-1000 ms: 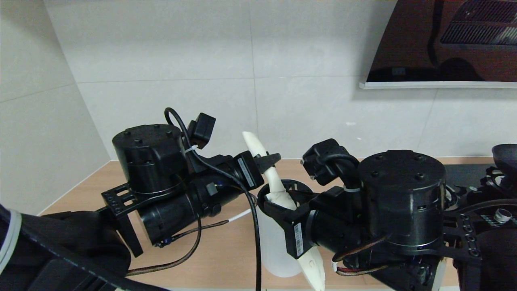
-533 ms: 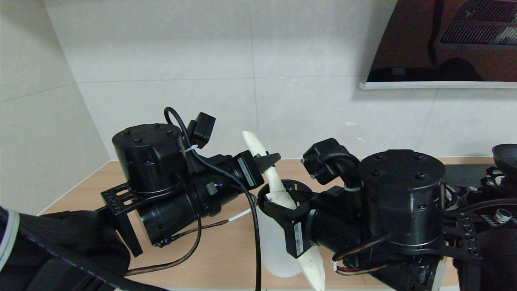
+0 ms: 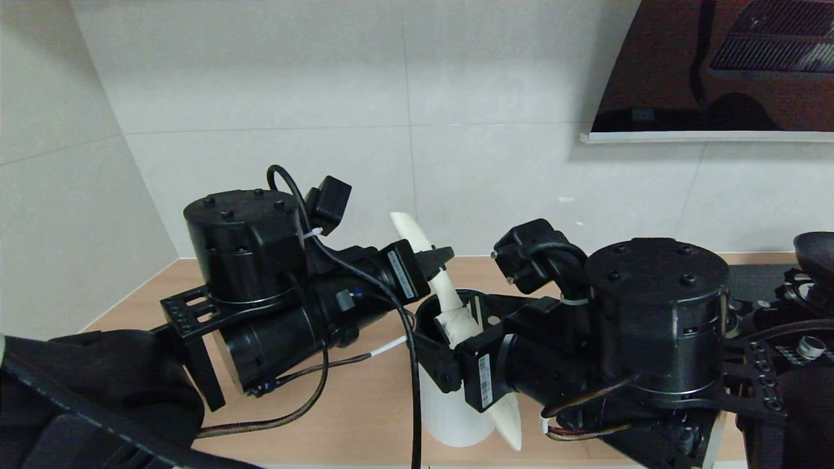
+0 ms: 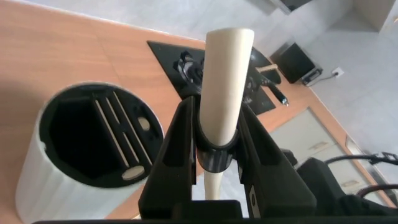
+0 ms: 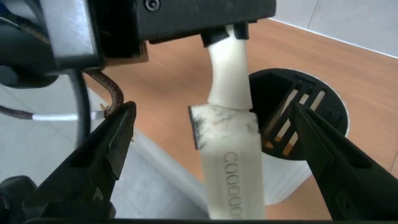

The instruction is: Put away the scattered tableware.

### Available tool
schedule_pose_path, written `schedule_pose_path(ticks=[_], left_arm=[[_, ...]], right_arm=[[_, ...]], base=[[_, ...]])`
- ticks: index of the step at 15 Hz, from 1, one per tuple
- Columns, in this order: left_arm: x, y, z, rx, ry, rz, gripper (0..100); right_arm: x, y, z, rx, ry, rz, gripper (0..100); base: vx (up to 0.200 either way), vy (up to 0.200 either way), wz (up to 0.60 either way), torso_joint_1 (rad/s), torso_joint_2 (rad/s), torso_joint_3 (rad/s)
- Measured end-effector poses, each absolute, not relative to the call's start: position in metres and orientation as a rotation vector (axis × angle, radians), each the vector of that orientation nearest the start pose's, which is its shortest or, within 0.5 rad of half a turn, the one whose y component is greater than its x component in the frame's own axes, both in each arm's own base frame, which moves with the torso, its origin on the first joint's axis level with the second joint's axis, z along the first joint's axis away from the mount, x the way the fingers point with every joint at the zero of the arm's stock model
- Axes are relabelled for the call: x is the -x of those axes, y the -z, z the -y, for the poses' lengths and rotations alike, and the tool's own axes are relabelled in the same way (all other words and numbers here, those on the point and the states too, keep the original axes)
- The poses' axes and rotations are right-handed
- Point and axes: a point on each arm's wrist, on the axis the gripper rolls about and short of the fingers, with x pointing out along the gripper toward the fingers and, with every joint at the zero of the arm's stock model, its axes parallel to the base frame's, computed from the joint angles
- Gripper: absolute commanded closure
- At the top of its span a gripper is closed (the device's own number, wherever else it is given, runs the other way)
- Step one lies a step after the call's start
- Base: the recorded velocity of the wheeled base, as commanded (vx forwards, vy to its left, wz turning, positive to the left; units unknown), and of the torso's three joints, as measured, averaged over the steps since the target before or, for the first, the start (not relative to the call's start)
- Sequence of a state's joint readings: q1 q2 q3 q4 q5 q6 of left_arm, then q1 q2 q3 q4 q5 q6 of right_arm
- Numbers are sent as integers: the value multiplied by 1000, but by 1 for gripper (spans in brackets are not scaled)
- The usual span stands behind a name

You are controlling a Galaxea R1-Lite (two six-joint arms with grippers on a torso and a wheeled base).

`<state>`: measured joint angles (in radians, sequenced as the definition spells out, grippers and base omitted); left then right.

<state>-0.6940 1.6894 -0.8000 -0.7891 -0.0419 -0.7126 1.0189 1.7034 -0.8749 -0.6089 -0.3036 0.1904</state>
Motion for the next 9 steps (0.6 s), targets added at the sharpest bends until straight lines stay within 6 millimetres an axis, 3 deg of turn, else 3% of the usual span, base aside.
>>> schedule_pose_path(ticks=[3, 7, 9], left_arm=[[-236, -215, 194, 571, 549, -286, 100], [-232, -261, 184, 420, 409, -129, 100], [-226, -281, 178, 310, 360, -44, 100]], right_arm=[[-180, -208, -243, -70, -653, -219, 0], [-205, -236, -194, -136, -590, -145, 0], [-209, -246, -178, -152, -554, -110, 0]], base=[[0, 0, 0, 0, 0, 0], [0, 0, 0, 0, 0, 0], [0, 0, 0, 0, 0, 0]])
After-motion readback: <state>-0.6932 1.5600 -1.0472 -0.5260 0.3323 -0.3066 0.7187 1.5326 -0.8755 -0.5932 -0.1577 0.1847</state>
